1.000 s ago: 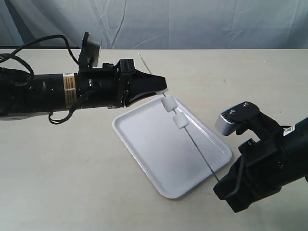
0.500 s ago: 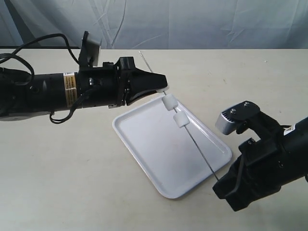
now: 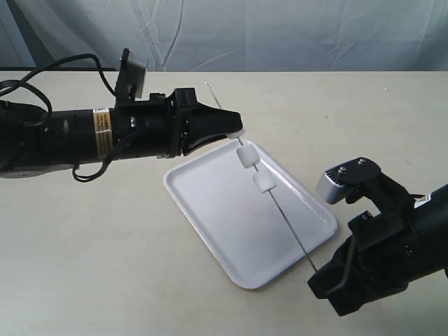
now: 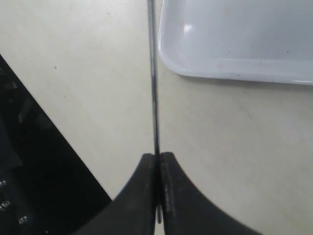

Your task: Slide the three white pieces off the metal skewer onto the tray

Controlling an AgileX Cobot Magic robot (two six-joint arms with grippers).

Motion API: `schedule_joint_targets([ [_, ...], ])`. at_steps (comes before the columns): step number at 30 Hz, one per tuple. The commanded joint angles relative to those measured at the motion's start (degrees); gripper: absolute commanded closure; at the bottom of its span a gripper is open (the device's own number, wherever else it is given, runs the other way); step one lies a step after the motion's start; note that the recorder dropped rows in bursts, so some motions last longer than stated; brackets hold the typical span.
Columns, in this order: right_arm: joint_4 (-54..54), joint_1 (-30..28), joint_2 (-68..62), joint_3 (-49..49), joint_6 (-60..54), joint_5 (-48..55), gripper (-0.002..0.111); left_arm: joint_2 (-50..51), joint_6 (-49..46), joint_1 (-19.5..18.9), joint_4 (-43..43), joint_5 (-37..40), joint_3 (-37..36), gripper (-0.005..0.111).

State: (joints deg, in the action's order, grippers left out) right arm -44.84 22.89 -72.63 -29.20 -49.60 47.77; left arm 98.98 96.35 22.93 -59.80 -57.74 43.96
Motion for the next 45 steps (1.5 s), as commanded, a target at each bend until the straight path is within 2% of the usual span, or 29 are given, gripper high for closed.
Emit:
schedule_joint_targets([
  [1, 3.4, 0.1, 0.2, 1.0, -0.3, 4.2, 0.109, -0.3, 0.4, -3.8, 5.7, -1.4, 0.2, 0.094],
  [22, 4.5, 0.1, 0.2, 1.0, 0.3, 6.9, 0.109, -0.3, 0.0, -15.0, 4.9, -4.0, 0.2, 0.094],
  [26, 4.5, 0.1, 0.2, 1.0, 0.3, 6.3, 0.109, -0.3, 0.1, -16.5, -0.3, -2.5, 0.2, 0.094],
  [31, 4.3, 0.1, 1.4, 0.8, 0.3, 5.6, 0.109, -0.3, 3.9, -14.9, -14.5, 8.4, 0.2, 0.094],
  [33, 4.4, 0.1, 2.7, 0.8, 0.3, 5.8, 0.109, -0.2, 4.1, -13.5, -16.6, 10.9, 0.2, 0.094],
  [39, 4.4, 0.1, 7.0, 0.8, 1.8, 5.8, 0.109, 4.8, 3.7, -8.4, -14.7, 10.2, 0.2, 0.094],
  [41, 4.4, 0.1, 7.5, 0.8, 2.2, 5.8, 0.109, 7.9, 3.1, -6.6, -11.7, 9.7, 0.2, 0.094],
  [45, 4.9, 0.1, 7.7, 0.8, 3.8, 5.8, 0.109, 13.1, -1.8, -3.9, -3.4, 3.7, 0.3, 0.094],
])
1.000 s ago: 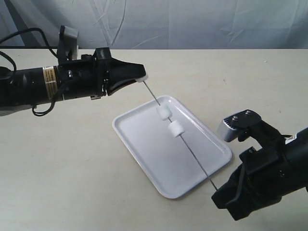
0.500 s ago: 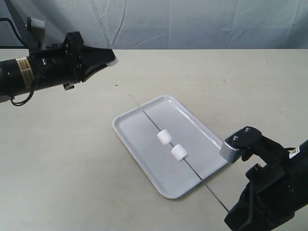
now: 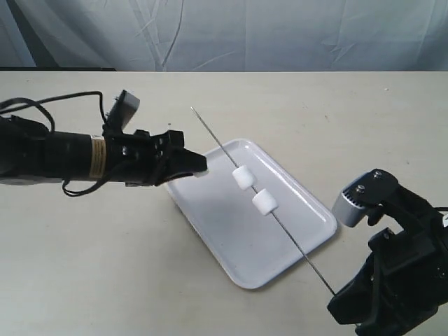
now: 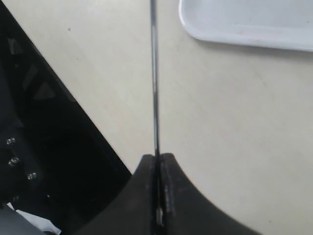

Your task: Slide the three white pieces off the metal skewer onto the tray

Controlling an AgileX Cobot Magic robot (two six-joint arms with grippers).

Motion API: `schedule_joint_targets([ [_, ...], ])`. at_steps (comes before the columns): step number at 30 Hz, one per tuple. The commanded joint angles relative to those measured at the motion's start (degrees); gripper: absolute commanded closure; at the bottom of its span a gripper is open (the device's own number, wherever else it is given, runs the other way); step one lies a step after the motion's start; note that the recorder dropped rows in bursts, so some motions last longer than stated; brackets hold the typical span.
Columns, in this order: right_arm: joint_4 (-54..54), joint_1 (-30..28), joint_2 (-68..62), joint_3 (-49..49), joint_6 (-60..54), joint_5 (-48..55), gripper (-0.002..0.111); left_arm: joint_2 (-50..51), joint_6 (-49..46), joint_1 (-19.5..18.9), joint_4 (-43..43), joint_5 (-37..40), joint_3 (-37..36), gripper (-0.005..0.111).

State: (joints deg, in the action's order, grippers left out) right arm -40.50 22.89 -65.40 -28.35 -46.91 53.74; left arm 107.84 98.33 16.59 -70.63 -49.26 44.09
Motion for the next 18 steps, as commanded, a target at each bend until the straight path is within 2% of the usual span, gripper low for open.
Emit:
schedule_joint_targets([
  [1, 0.5, 0.1, 0.5, -0.1, 1.1, -0.2, 0.109, 5.4, -4.2, 2.9, 7.9, -5.5, 0.7, 0.094],
  [8, 0.6, 0.1, 0.5, -0.1, 1.5, -0.3, 0.109, 10.7, -4.3, 5.3, 6.1, -5.6, 5.0, 0.072],
  [11, 1.5, 0.1, 0.5, -0.1, 1.5, -0.4, 0.109, 11.1, -4.3, 5.3, 6.7, -4.3, 5.4, 0.071],
  [14, 2.1, 0.1, 0.5, -0.1, 1.9, -0.4, 0.109, 11.0, -4.6, 3.8, 7.4, -5.8, 5.5, 0.071],
  [18, 3.0, 0.1, 0.5, -0.1, 3.4, -2.1, 0.109, 8.6, -4.1, -1.0, 3.4, -11.2, 5.5, 0.071],
])
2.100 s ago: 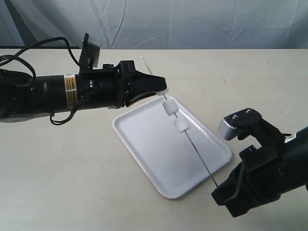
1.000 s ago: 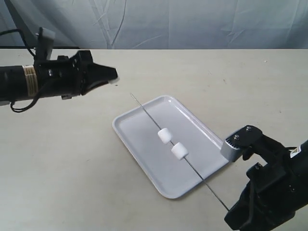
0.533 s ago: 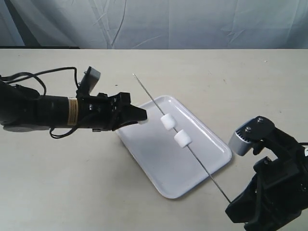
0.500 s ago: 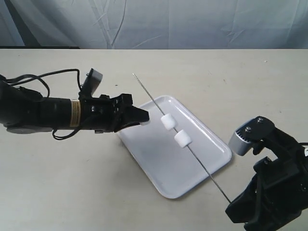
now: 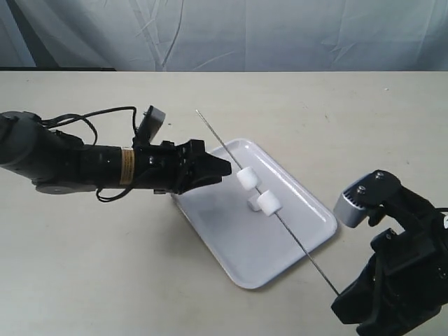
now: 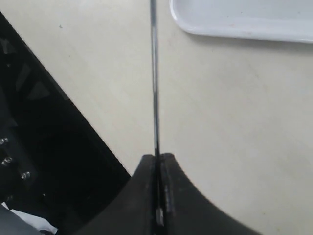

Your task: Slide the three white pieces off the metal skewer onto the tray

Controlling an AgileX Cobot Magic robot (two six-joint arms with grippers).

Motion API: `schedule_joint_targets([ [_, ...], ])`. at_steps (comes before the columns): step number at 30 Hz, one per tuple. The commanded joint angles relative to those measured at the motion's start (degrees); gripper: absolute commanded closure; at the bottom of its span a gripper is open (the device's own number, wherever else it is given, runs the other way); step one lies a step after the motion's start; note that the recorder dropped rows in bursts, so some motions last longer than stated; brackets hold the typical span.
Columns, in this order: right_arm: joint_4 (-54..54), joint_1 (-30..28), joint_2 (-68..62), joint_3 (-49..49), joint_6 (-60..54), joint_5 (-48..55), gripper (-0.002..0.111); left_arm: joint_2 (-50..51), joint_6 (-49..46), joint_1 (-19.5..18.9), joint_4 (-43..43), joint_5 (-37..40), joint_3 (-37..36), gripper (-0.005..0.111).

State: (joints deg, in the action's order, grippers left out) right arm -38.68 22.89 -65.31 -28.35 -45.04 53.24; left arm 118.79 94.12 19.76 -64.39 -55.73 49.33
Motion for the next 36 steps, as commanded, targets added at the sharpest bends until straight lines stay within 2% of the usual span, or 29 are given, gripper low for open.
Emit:
schedule_joint_targets([
  [1, 1.3, 0.1, 0.4, -0.1, 1.7, -2.4, 0.109, -3.3, 1.0, -5.7, -4.6, -5.4, 0.3, 0.071],
  [3, 1.2, 0.1, 0.4, -0.1, 1.7, -3.7, 0.109, -5.2, 4.2, -8.2, -8.7, -7.6, 0.3, 0.071],
  [6, 1.1, 0.1, 0.4, -0.6, 3.1, -9.1, 0.109, -7.3, 6.0, -9.5, -11.4, -14.2, -0.1, 0.071],
  [11, -0.2, -0.1, -4.5, -4.2, 5.0, -12.9, 0.109, -13.3, 9.1, -5.8, -13.1, -14.2, -0.2, 0.071],
  [17, -4.2, -0.1, -8.2, -6.4, 4.1, -12.1, 0.109, -16.1, 8.7, -2.0, -8.3, -14.2, -0.2, 0.071],
  [23, -7.0, -0.1, -8.2, -7.6, 2.2, -8.4, 0.109, -16.1, 8.6, -1.2, -5.3, -14.0, -0.2, 0.071],
  [27, -8.3, -0.1, -8.2, -7.6, 0.8, -6.2, 0.109, -16.1, 7.3, 0.2, -5.0, -9.7, -0.2, 0.071],
  [36, -9.3, -0.1, -8.2, -7.6, -0.8, -4.5, 0.109, -16.1, 7.2, 0.5, -4.3, -6.0, -0.2, 0.071],
])
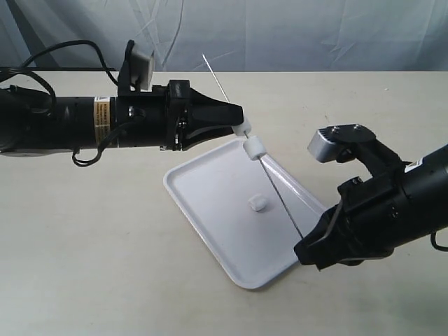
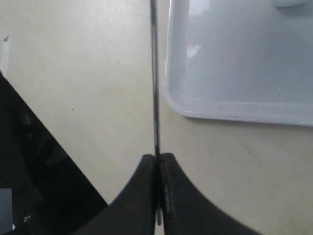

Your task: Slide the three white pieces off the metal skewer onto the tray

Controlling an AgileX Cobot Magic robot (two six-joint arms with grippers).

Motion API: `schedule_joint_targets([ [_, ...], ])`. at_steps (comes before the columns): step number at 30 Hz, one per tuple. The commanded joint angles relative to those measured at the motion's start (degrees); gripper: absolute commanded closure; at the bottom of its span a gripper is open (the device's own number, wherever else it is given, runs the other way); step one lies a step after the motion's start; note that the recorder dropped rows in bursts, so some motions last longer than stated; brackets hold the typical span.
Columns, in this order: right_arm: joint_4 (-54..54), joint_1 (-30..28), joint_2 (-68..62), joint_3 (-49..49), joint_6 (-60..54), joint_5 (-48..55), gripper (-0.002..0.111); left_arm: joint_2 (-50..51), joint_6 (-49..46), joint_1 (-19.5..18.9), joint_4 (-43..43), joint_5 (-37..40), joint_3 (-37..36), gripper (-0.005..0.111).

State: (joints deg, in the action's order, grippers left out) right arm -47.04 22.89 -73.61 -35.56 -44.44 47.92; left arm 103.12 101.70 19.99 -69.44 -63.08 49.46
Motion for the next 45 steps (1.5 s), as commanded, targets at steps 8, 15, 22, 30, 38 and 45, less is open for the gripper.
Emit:
schedule_joint_targets([
  [8, -5.3, -0.1, 0.1, -0.4, -5.1, 0.8, 0.109, -0.4, -0.3, 1.4, 1.2, 1.0, -0.3, 0.071],
  [15, -5.2, -0.1, 0.1, -0.4, -5.1, 0.8, 0.109, -0.4, -0.4, 1.9, 1.5, 1.1, -0.3, 0.073],
  [22, -4.2, -0.1, 0.1, -0.4, -5.1, 0.7, 0.109, -0.4, -0.4, 1.9, 1.7, 1.1, -0.3, 0.079],
  [30, -3.5, -0.1, 0.1, -0.4, -5.0, 0.6, 0.109, -0.4, -0.4, 1.9, 2.5, 1.1, -0.3, 0.089],
  [38, -1.9, -0.1, 0.1, -0.4, -4.9, 0.4, 0.109, -0.4, -0.4, 1.9, 3.9, 1.1, -0.3, 0.095],
  [45, 0.1, -0.1, 0.1, -0.4, -4.4, 0.3, 0.109, -0.4, -0.4, 1.9, 4.4, 1.1, -0.3, 0.103],
])
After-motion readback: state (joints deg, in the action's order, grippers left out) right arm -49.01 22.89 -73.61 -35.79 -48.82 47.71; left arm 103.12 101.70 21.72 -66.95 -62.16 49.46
